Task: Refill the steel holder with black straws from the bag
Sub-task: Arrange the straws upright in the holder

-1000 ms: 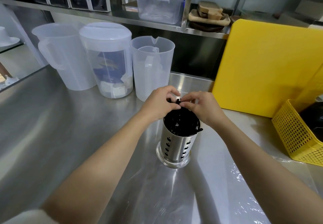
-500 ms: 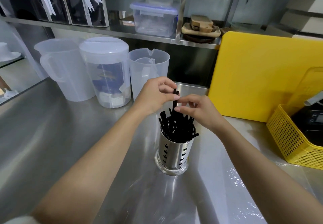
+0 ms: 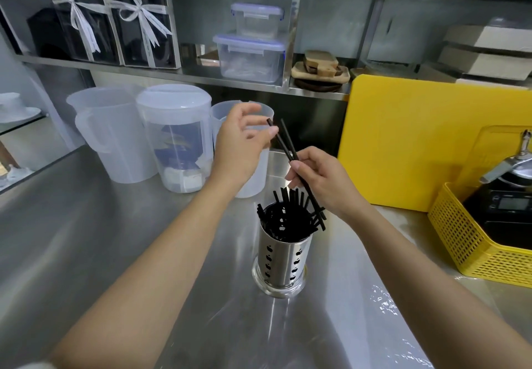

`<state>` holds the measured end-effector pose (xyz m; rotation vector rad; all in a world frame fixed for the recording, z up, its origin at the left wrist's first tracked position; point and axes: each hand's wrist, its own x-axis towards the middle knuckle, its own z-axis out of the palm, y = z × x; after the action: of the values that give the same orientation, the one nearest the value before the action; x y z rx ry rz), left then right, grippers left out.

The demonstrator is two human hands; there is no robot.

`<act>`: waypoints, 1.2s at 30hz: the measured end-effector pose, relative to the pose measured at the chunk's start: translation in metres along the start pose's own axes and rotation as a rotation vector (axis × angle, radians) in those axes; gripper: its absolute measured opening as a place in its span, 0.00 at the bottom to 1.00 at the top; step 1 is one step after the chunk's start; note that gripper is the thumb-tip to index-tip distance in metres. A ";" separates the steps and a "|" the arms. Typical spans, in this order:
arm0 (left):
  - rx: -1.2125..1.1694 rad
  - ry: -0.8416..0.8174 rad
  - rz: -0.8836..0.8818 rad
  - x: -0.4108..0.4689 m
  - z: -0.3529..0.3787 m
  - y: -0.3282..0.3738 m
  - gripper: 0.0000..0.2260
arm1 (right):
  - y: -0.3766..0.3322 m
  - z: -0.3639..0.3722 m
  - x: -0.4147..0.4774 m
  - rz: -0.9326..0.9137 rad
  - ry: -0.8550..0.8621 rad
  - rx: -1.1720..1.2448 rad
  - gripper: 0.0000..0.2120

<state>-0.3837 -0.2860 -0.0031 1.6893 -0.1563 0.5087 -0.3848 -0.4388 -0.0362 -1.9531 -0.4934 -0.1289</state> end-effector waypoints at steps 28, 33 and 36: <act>0.252 -0.641 -0.120 -0.036 -0.006 -0.038 0.06 | -0.028 -0.018 -0.019 -0.105 -0.010 0.294 0.05; 0.164 -0.594 -0.056 -0.043 0.003 -0.034 0.17 | -0.014 -0.015 -0.013 -0.078 0.158 0.113 0.13; 0.067 -0.442 -0.009 -0.041 0.005 -0.031 0.16 | 0.002 -0.011 -0.015 -0.064 0.126 -0.014 0.11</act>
<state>-0.4071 -0.2922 -0.0486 1.8484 -0.4553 0.1277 -0.3962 -0.4536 -0.0375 -1.9301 -0.4723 -0.2953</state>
